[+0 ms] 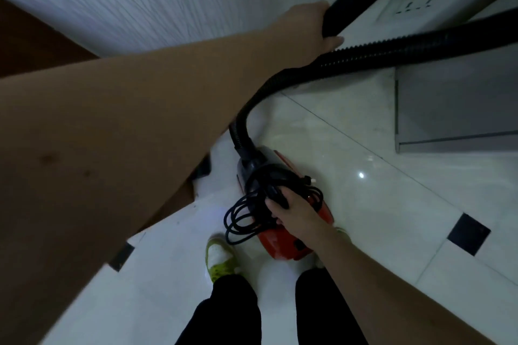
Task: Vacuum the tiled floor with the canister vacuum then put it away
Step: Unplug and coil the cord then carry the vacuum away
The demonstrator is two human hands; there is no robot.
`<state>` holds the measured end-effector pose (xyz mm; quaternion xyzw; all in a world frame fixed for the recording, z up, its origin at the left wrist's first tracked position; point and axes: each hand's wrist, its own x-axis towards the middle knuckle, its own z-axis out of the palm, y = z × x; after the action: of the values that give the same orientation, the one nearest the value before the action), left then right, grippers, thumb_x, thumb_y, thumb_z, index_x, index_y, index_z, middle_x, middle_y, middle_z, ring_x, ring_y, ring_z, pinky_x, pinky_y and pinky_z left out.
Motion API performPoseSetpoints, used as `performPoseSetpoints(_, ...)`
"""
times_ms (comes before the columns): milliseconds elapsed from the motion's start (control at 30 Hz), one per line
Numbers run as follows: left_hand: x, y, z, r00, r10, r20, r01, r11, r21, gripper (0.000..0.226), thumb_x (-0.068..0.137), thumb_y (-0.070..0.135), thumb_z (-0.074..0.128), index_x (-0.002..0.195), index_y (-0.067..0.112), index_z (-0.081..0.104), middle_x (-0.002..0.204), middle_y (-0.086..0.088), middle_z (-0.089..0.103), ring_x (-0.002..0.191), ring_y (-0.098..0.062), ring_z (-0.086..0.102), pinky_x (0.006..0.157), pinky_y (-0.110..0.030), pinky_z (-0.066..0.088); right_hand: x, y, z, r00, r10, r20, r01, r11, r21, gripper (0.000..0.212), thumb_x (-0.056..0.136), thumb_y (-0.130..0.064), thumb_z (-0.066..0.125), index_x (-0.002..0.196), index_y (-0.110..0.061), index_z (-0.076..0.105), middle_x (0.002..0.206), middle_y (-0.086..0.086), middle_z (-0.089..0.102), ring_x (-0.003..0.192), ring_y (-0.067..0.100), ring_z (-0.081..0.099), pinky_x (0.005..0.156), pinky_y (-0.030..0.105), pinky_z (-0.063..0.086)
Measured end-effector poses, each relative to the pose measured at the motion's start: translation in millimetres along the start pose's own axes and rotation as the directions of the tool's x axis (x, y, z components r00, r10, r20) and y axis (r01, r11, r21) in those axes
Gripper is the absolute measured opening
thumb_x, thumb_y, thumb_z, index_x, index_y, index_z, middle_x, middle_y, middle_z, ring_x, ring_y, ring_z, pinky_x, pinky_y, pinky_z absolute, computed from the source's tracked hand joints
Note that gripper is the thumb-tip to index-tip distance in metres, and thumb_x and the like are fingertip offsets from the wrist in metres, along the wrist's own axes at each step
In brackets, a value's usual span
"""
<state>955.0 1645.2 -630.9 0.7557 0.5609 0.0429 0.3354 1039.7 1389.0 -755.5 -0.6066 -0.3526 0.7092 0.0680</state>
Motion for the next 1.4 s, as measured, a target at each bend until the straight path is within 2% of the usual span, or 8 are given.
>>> performPoseSetpoints(200, -67.8, -0.3, -35.9, 0.98, -0.028, -0.195, 0.005, 0.993, -0.118, 0.06, 0.09, 0.045, 0.061, 0.139, 0.014, 0.043, 0.133, 0.0, 0.058, 0.117, -0.011, 0.055, 0.088, -0.011, 0.038, -64.9, -1.3, -24.0, 0.996, 0.017, -0.086, -0.014, 0.999, 0.038, 0.023, 0.098, -0.035, 0.053, 0.117, -0.023, 0.059, 0.077, -0.008, 0.06, 0.066, 0.004, 0.056, 0.058, 0.009, 0.045)
performPoseSetpoints(367, -124.4, 29.7, -68.1, 0.967, -0.132, -0.22, 0.07, 0.96, -0.27, 0.062, 0.089, 0.045, 0.062, 0.141, 0.019, 0.041, 0.132, 0.005, 0.057, 0.116, -0.006, 0.054, 0.09, -0.011, 0.04, -128.2, -22.9, -38.1, 0.989, 0.009, -0.15, 0.005, 0.996, 0.091, 0.008, 0.099, -0.025, 0.052, 0.097, -0.023, 0.06, 0.07, -0.001, 0.055, 0.055, 0.004, 0.052, 0.05, 0.008, 0.043)
performPoseSetpoints(567, -218.0, 83.0, -120.9, 0.924, -0.266, -0.273, 0.151, 0.913, -0.379, 0.06, 0.084, 0.046, 0.068, 0.136, 0.023, 0.047, 0.124, 0.006, 0.063, 0.113, -0.008, 0.058, 0.098, -0.032, 0.05, -240.8, -65.4, -58.1, 0.986, -0.026, -0.167, 0.029, 0.999, 0.015, 0.006, 0.098, -0.022, 0.054, 0.099, -0.024, 0.06, 0.067, -0.003, 0.055, 0.049, -0.003, 0.052, 0.052, 0.009, 0.044)
performPoseSetpoints(733, -307.3, 134.5, -187.0, 0.903, -0.325, -0.279, 0.201, 0.897, -0.394, 0.057, 0.08, 0.049, 0.07, 0.129, 0.024, 0.053, 0.107, 0.009, 0.069, 0.099, -0.002, 0.062, 0.078, -0.006, 0.046, -355.4, -106.8, -64.9, 0.973, -0.06, -0.222, 0.049, 0.997, -0.053, 0.007, 0.097, -0.024, 0.057, 0.102, -0.025, 0.062, 0.06, -0.012, 0.058, 0.051, 0.0, 0.053, 0.052, 0.011, 0.043)
performPoseSetpoints(867, -379.7, 167.4, -225.3, 0.845, -0.441, -0.302, 0.258, 0.831, -0.492, 0.038, 0.076, 0.05, 0.074, 0.095, 0.018, 0.067, 0.086, 0.012, 0.069, 0.081, -0.002, 0.065, 0.067, -0.01, 0.047, -440.6, -119.8, -64.9, 0.957, -0.082, -0.279, 0.053, 0.993, -0.108, 0.019, 0.095, -0.027, 0.059, 0.112, -0.018, 0.065, 0.071, -0.012, 0.062, 0.063, 0.001, 0.057, 0.057, 0.007, 0.043)
performPoseSetpoints(1033, -453.5, 210.7, -266.9, 0.787, -0.487, -0.379, 0.187, 0.773, -0.606, 0.015, 0.081, 0.036, 0.075, 0.082, 0.028, 0.062, 0.077, 0.014, 0.065, 0.069, 0.007, 0.062, 0.059, -0.005, 0.044, -526.1, -145.8, -66.1, 0.94, -0.183, -0.289, 0.131, 0.973, -0.191, 0.024, 0.096, -0.022, 0.059, 0.118, -0.014, 0.064, 0.072, -0.01, 0.063, 0.063, -0.001, 0.059, 0.056, 0.011, 0.045)
performPoseSetpoints(1267, -521.1, 259.7, -254.5, 0.764, -0.473, -0.439, 0.093, 0.754, -0.651, 0.023, 0.086, 0.021, 0.071, 0.101, 0.007, 0.059, 0.094, -0.005, 0.068, 0.085, -0.011, 0.071, 0.075, -0.034, 0.061, -575.4, -131.9, -87.9, 0.911, -0.301, -0.281, 0.23, 0.938, -0.259, 0.024, 0.097, -0.03, 0.056, 0.119, -0.02, 0.061, 0.07, 0.002, 0.06, 0.06, 0.01, 0.056, 0.051, 0.014, 0.044)
performPoseSetpoints(1400, -554.4, 300.5, -228.7, 0.728, -0.46, -0.508, 0.111, 0.81, -0.575, 0.034, 0.085, 0.003, 0.069, 0.115, 0.008, 0.056, 0.101, 0.011, 0.064, 0.092, 0.012, 0.061, 0.084, -0.007, 0.049, -602.6, -116.6, -92.7, 0.907, -0.35, -0.233, 0.284, 0.919, -0.273, 0.019, 0.098, -0.029, 0.055, 0.114, -0.021, 0.061, 0.069, 0.003, 0.058, 0.058, 0.01, 0.054, 0.051, 0.015, 0.043)
